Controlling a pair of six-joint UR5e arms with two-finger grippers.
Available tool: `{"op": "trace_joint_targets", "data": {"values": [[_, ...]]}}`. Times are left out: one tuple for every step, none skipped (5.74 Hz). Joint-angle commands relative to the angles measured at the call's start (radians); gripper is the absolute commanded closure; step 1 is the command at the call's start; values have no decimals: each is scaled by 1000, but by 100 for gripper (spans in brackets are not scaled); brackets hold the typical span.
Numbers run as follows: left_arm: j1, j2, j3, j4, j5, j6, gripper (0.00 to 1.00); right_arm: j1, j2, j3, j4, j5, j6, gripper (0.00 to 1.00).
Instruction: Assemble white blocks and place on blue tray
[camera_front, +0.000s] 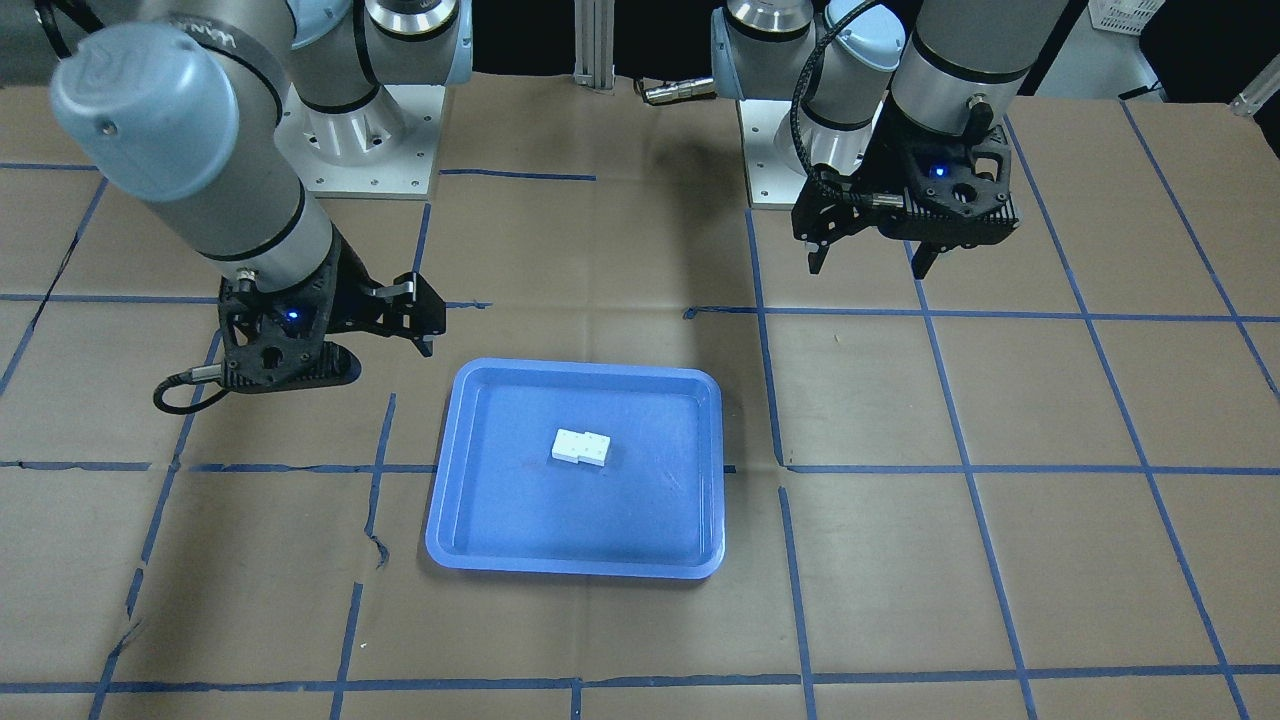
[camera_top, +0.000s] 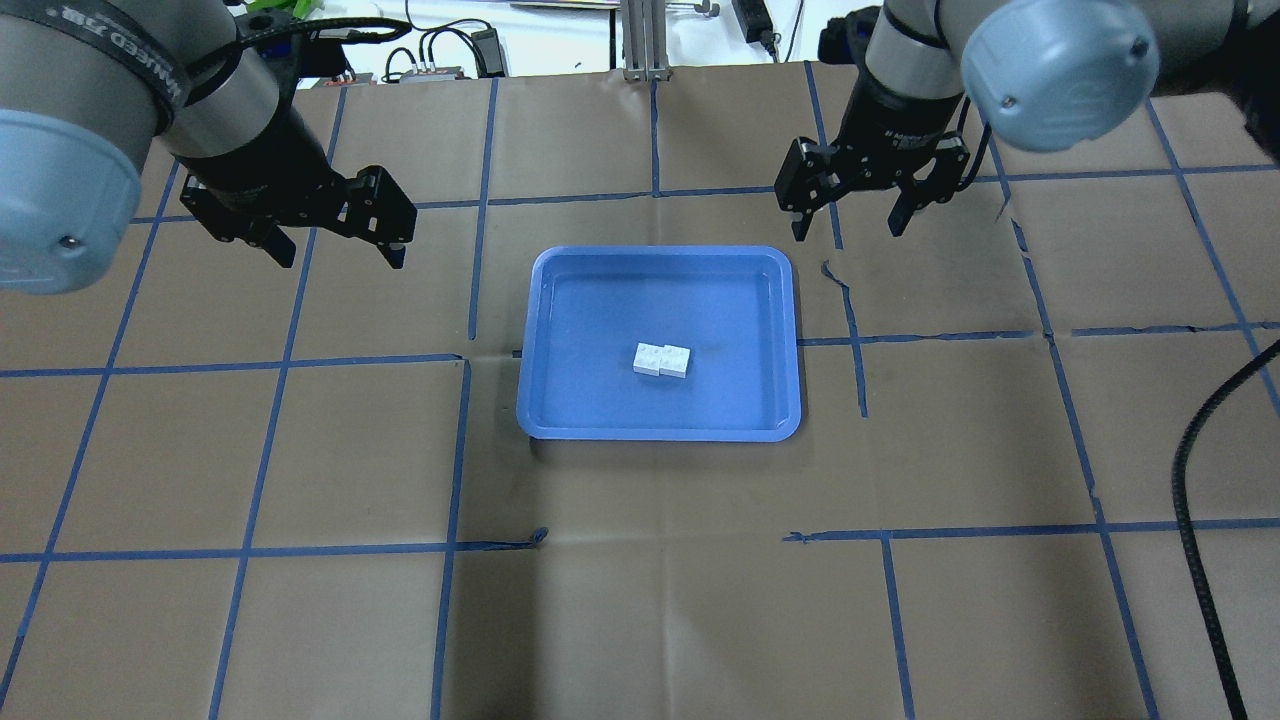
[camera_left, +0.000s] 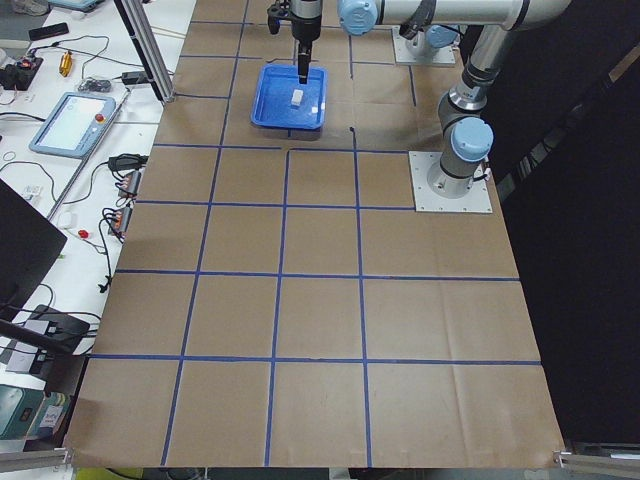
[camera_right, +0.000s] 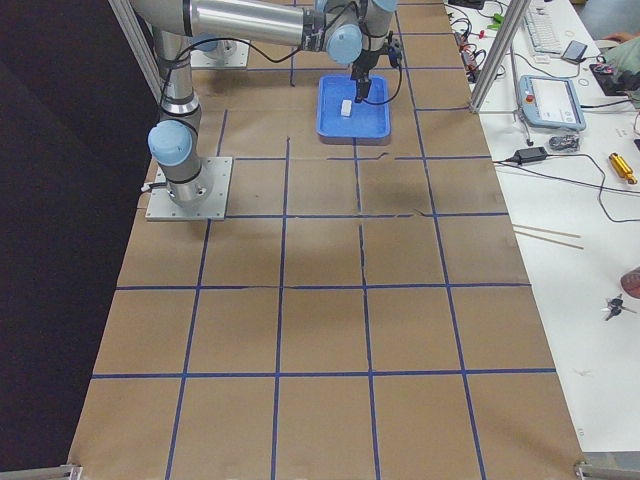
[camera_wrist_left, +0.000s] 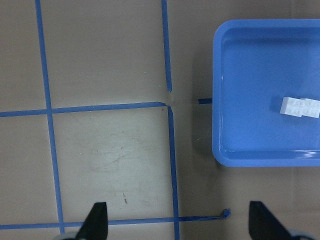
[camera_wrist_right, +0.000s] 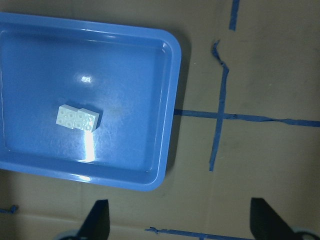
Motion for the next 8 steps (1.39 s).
{"op": "trace_joint_targets", "data": {"values": [[0,-8,18,-11,-2,0,1,-21,-6,-77,32,-109,6,0],[0,-8,18,-11,-2,0,1,-52,-27,-97,140,-125,68,0],[0,-8,18,-11,-2,0,1,-52,-39,-99,161,-111,99,0],[0,-8,18,-11,-2,0,1,-50,-39,-97,163,-108,100,0],[0,-8,18,-11,-2,0,1,-50,-39,-99,163,-84,100,0],[0,-8,18,-11,-2,0,1,-50,-49,-97,160,-75,103,0],[0,-8,18,-11,-3,0,1,-50,-49,-96,160,-79,103,0],[0,-7,18,-11,-3,0,1,-50,-49,-96,160,-81,103,0]]}}
